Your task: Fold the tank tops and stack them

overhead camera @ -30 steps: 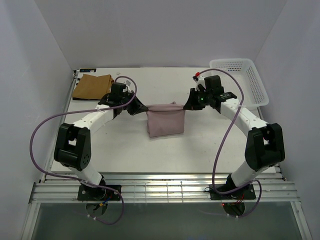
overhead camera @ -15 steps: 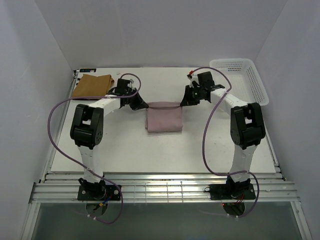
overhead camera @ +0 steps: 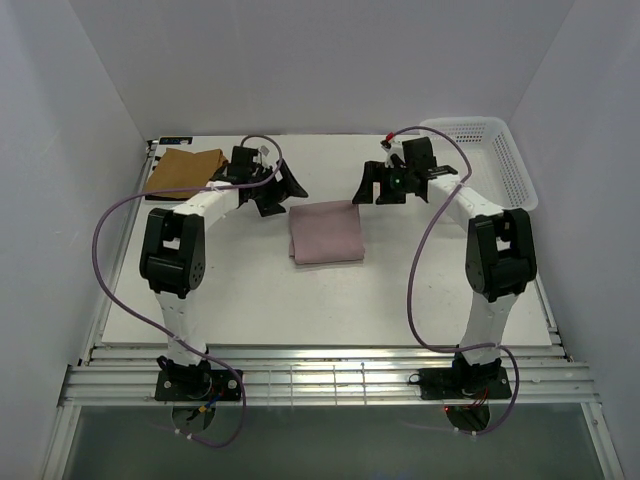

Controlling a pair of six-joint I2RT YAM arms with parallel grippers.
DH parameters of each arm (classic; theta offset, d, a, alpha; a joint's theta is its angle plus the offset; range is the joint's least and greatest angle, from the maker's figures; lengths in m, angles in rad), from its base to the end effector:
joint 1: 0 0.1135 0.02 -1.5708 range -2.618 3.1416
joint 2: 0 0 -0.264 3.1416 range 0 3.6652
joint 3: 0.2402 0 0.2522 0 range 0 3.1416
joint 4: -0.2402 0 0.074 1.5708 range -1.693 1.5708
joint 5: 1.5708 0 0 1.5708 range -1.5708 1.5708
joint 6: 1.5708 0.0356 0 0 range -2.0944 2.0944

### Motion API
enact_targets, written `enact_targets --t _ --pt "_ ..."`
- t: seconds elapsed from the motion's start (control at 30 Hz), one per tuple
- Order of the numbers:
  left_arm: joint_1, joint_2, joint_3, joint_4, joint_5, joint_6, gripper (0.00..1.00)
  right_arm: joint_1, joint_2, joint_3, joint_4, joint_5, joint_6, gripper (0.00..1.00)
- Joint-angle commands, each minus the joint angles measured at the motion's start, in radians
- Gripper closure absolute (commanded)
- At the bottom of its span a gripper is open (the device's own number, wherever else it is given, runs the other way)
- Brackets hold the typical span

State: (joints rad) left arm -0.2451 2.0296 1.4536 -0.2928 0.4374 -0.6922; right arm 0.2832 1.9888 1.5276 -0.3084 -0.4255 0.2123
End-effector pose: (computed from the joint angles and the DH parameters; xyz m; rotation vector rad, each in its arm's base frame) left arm 0.4267 -0.1223 0.1860 -0.3633 2.5348 -0.9282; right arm 0.4276 0.1398 0.2254 -0.2998 2.3544 0.7404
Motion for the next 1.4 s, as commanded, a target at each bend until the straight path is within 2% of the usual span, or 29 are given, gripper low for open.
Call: enact_targets --t 0.0,0.17,0.33,0.5,0.67,0.97,1.13,1.23,1.3,1.37 --pt "-0.032 -0.14 -0.001 -0.006 0.049 0.037 0.02 0.01 -0.175 -0.115 0.081 -0.103 0.024 0.1" --pt "-0.066 -0.146 -0.047 -0.003 0.054 0.005 0.02 0.039 -0.186 -0.158 0.15 -0.251 0.039 0.1" --pt "-0.072 -0.08 -0.007 0.023 0.044 0.002 0.02 0.059 -0.082 -0.075 0.184 -0.314 0.064 0.1" --pt "-0.072 0.029 0.1 0.0 0.047 0.02 0.02 0.057 0.054 0.02 0.213 -0.3 0.091 0.1" --pt "-0.071 0.104 0.145 -0.011 0.034 0.042 0.02 0.048 0.191 0.112 0.236 -0.279 0.093 0.1" --pt "-0.056 0.182 0.186 -0.028 0.052 0.056 0.02 0.034 0.291 0.138 0.236 -0.254 0.11 0.1" --pt "-0.057 0.123 0.206 -0.046 0.049 0.069 0.02 0.025 0.233 0.155 0.195 -0.245 0.089 0.1" --pt "-0.056 0.058 0.2 -0.06 0.034 0.082 0.02 0.027 0.127 0.145 0.144 -0.233 0.055 0.1" --pt "-0.056 -0.027 0.157 -0.063 0.014 0.088 0.02 0.027 0.021 0.1 0.138 -0.208 0.035 0.1" --pt "-0.056 -0.106 0.113 -0.071 -0.029 0.083 0.02 0.027 -0.097 -0.013 0.152 -0.19 0.026 0.1"
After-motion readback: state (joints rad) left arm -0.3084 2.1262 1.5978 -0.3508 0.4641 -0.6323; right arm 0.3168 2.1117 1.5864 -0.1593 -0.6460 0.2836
